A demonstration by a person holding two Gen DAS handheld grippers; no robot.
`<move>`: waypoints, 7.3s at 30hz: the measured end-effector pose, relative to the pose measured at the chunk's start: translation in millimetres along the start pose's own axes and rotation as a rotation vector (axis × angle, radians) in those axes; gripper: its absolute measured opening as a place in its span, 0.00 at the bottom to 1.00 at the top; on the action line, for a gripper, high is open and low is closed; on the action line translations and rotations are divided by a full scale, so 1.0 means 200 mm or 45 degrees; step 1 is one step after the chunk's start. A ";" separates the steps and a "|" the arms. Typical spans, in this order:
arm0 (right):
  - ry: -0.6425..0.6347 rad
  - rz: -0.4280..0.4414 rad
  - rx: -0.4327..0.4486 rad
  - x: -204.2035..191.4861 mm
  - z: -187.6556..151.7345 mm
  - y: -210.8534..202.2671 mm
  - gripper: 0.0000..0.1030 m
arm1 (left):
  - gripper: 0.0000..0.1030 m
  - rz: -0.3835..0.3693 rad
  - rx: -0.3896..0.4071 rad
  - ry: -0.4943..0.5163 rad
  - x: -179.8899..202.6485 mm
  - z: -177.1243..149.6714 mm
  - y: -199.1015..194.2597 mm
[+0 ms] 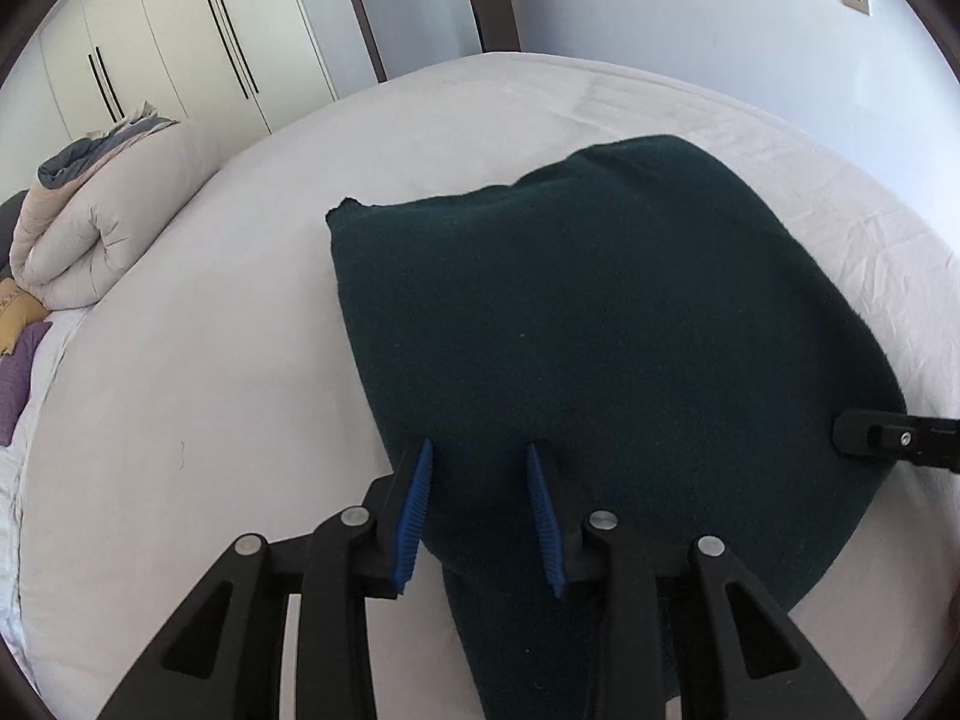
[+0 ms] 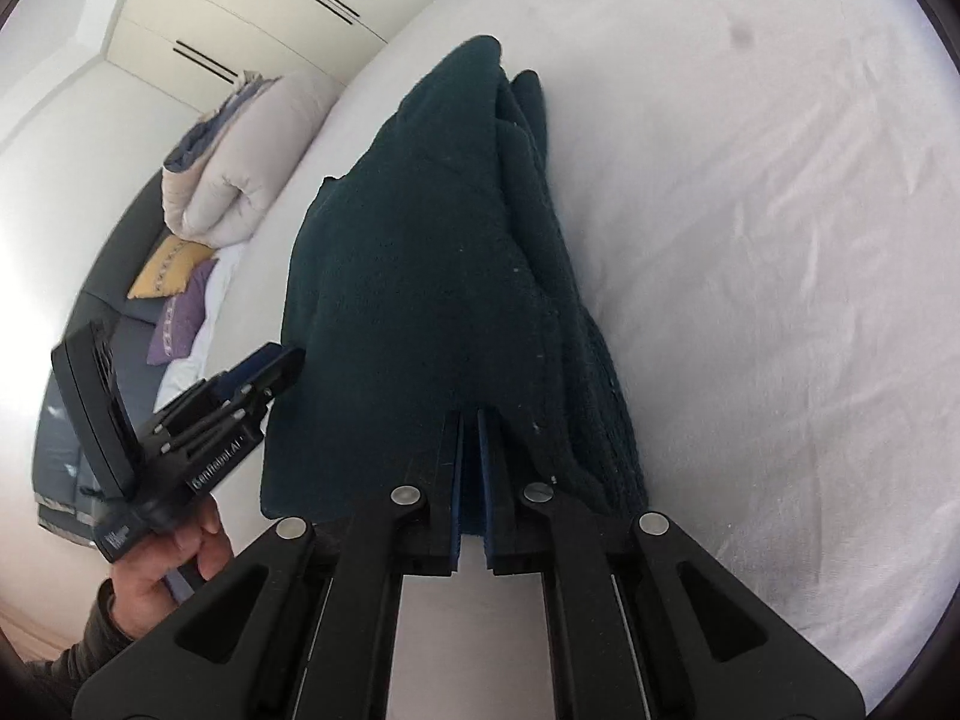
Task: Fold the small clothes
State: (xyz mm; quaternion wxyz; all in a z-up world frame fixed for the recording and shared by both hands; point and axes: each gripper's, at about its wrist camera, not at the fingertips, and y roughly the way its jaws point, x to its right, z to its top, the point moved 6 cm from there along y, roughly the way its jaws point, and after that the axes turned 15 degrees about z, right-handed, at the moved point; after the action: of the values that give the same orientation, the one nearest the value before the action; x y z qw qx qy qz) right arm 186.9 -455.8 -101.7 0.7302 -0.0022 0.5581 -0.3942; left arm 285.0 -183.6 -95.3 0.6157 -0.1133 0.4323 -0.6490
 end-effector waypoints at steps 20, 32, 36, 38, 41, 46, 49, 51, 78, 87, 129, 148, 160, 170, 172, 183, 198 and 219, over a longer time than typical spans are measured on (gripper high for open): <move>-0.065 -0.030 0.051 -0.07 0.49 -0.02 0.81 | 0.80 -0.643 -0.380 -0.606 -0.28 0.07 0.37; -0.064 -0.199 -0.095 0.05 0.55 0.38 0.33 | 0.47 -0.596 -0.406 -0.451 -0.08 0.20 0.37; -0.250 -0.427 -0.088 -0.08 0.50 0.43 0.23 | 0.38 -0.496 -0.330 -0.370 -0.06 0.21 0.28; -0.390 -0.561 -0.088 -0.20 0.45 0.45 0.21 | 0.35 -0.472 -0.302 -0.365 -0.08 0.20 0.20; -0.504 -0.597 -0.071 -0.39 0.36 0.44 0.19 | 0.35 -0.415 -0.231 -0.340 -0.14 0.17 0.05; -0.549 -0.488 -0.041 -0.67 0.07 0.35 0.19 | 0.35 -0.390 -0.183 -0.353 -0.32 -0.09 -0.24; -0.575 -0.445 -0.066 -0.80 -0.18 0.36 0.19 | 0.35 -0.342 -0.172 -0.334 -0.44 -0.31 -0.39; -0.591 -0.405 -0.098 -0.89 -0.40 0.39 0.19 | 0.35 -0.327 -0.176 -0.349 -0.51 -0.46 -0.48; -0.463 -0.319 -0.226 -0.94 -0.79 0.77 0.21 | 0.50 -0.252 -0.310 -0.495 -0.67 -0.98 -0.38; -0.259 -0.184 -0.193 -0.71 -0.73 0.78 0.48 | 0.55 -0.244 -0.287 -0.549 -0.77 -1.01 -0.51; -0.350 -0.118 -0.086 -0.81 -0.94 0.55 0.40 | 0.68 -0.098 -0.207 -0.467 -0.68 -1.01 -0.56; -1.110 -0.314 0.807 -1.77 -1.11 -0.40 1.00 | 1.00 0.316 0.640 -0.541 -0.98 -0.85 -1.71; -0.805 -0.466 0.373 -1.46 -1.21 -0.15 1.00 | 1.00 0.180 0.171 -0.534 -0.90 -1.08 -1.32; -0.587 -0.557 0.131 -1.12 -1.27 0.19 1.00 | 1.00 0.171 -0.089 -0.522 -0.84 -1.25 -1.08; -0.592 -0.554 0.088 -1.10 -1.30 0.24 1.00 | 1.00 0.162 -0.105 -0.525 -0.85 -1.25 -1.07; -0.596 -0.573 0.051 -1.11 -1.37 0.24 1.00 | 1.00 0.120 -0.141 -0.534 -0.82 -1.27 -1.04; -0.563 -0.598 0.049 -1.07 -1.39 0.25 1.00 | 1.00 0.125 -0.161 -0.525 -0.80 -1.29 -1.01; -0.545 -0.609 0.031 -1.03 -1.40 0.30 1.00 | 1.00 0.126 -0.174 -0.523 -0.80 -1.30 -0.99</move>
State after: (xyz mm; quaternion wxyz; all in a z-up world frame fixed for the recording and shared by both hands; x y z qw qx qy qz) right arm -20.6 -172.8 -66.0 0.7177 -0.2073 0.3706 -0.5519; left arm 4.0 44.1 -51.7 0.7127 -0.2633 0.3458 -0.5506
